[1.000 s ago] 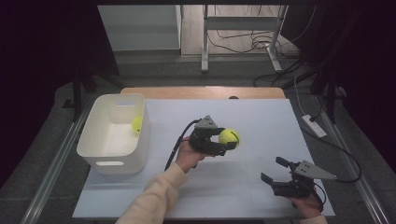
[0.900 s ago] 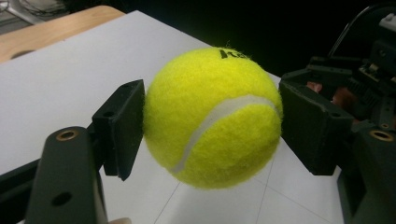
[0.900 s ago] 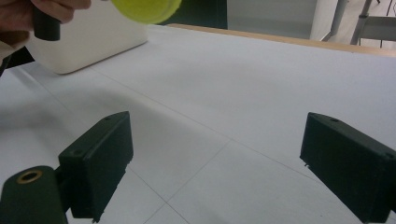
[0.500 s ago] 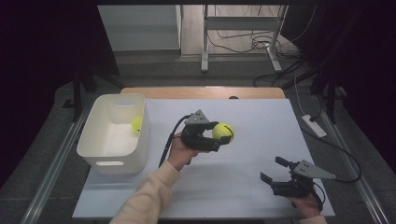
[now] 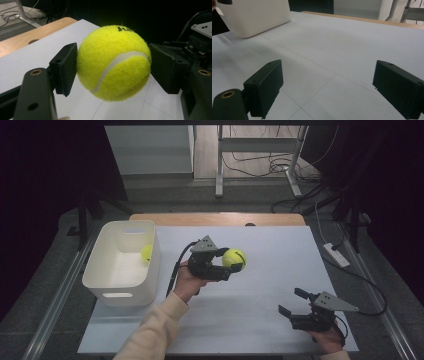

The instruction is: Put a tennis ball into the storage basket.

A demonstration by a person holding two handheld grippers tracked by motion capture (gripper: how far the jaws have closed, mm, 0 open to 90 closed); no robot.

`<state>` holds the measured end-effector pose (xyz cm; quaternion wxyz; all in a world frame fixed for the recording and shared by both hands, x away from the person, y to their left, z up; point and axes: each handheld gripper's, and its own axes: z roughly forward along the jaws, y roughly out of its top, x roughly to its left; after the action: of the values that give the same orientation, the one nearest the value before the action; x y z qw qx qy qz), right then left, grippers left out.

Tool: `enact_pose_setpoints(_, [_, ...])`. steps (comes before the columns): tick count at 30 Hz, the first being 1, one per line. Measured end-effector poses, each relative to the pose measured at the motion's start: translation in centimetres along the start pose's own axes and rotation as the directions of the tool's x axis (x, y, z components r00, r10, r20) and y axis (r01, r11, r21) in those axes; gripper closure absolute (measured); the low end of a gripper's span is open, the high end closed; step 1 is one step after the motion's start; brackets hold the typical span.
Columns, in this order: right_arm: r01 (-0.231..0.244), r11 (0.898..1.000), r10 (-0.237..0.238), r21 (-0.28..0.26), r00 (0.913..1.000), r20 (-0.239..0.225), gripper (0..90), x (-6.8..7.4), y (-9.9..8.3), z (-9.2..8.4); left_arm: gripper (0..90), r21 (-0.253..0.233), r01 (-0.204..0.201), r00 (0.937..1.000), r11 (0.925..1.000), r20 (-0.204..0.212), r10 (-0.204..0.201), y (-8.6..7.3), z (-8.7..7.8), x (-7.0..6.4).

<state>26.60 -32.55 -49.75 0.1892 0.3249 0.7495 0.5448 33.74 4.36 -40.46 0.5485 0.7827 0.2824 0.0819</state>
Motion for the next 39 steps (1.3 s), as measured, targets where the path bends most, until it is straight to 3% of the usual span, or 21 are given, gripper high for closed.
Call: enact_pose_setpoints(39, [-0.006,1.0,0.006,-0.005,1.0,-0.001,9.5,0.1,0.1,0.0,27.5,-0.065,-0.02,0.9966,0.9977,-0.081,0.015,1.4,-4.6,0.5])
